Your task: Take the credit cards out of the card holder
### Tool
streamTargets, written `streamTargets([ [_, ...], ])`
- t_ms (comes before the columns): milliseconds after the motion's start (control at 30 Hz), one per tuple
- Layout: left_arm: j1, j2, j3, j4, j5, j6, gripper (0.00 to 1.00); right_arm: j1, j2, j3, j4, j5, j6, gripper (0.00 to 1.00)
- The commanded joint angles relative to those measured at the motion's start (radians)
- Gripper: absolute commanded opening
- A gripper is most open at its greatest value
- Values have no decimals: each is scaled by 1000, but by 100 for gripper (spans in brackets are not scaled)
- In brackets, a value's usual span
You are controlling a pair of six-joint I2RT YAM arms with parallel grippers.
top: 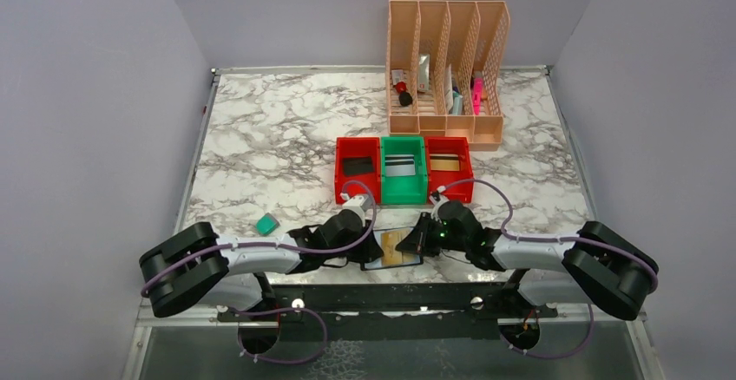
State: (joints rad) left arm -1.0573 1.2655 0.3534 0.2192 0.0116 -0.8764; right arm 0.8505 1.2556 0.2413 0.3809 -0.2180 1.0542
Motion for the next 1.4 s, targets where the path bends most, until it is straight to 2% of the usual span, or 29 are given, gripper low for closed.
streamTargets([
  [0,-28,46,-1,24,6,1,19,-4,34,-42,99,-16,51,14],
  [267,-38,70,-7,11,-3,2,12,-4,100,-31,161,-42,79,20],
  [467,-39,72,-8,-2,-8,4,12,-4,107,-39,180,-36,84,14],
  [567,-39,65,-11,-8,-11,4,11,-4,72,-44,143,-7,72,8],
  [633,-40,57,-13,-11,-15,5,10,-4,41,-43,102,20,62,1],
  [900,-39,7,-12,-39,-35,8,11,-4,-60,6,-96,100,-66,1],
  [1033,-40,-26,-8,-69,-50,13,15,-5,-160,25,-179,144,-136,1],
  [1200,-40,-78,14,-117,-53,32,23,-5,-319,83,-377,293,-226,1],
  [1367,-31,-149,73,-210,-102,90,44,-4,-458,122,-484,431,-318,1],
])
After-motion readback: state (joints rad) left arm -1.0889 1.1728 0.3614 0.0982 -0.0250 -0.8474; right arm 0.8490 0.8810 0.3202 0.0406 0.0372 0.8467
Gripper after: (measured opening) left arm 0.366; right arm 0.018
